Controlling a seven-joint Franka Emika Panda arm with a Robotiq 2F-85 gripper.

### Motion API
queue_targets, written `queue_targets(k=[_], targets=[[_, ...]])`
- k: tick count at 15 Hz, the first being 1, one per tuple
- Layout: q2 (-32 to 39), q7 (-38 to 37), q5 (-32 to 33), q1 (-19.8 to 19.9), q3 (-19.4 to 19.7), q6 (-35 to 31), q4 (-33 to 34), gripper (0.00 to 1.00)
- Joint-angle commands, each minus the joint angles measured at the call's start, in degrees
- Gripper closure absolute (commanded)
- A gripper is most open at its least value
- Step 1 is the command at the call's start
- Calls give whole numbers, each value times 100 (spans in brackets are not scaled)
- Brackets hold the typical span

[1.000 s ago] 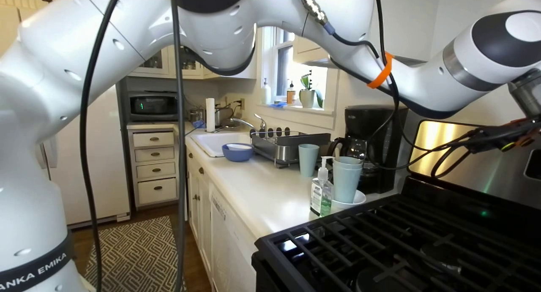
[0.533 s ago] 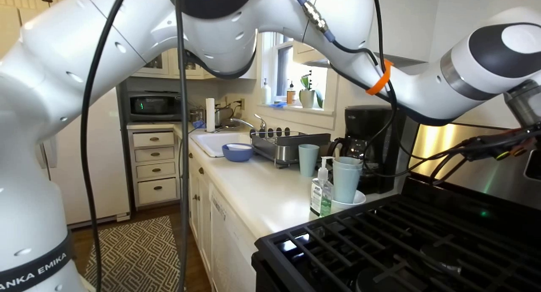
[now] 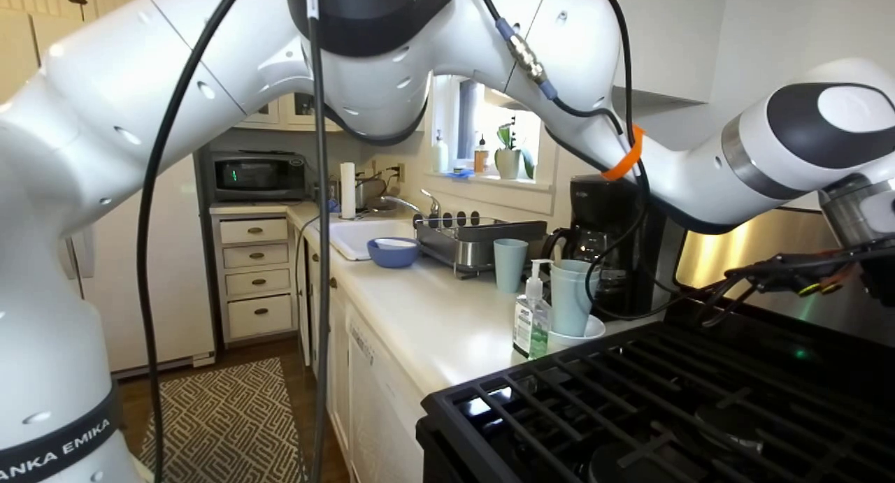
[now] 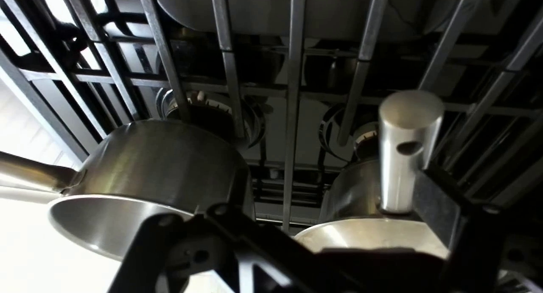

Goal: Shift the pot to the left

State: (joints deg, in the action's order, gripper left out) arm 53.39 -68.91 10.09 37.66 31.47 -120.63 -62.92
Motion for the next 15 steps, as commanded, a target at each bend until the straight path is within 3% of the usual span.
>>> queue_targets(k=[1,2,3,4,5,10,11,12,14,15], targets=[[235,272,-142,203,-146,359,500,13],[265,264,-189,234,-175,360,562,19],[275,310,-272,284,-244,453,640,19],[279,340,-338,330,-300,496,691,9],[271,399,-383,433,-453,690,816,5],[348,619,-607,661,-762,1148,1199,0],[382,610,-611,695,-799,1131,1269,4],[422,619,-614,729,-830,1091,1318,22],[490,634,-662,813,-929,1024,1415,21],[527,638,-684,852,-974,1035,1466,30]])
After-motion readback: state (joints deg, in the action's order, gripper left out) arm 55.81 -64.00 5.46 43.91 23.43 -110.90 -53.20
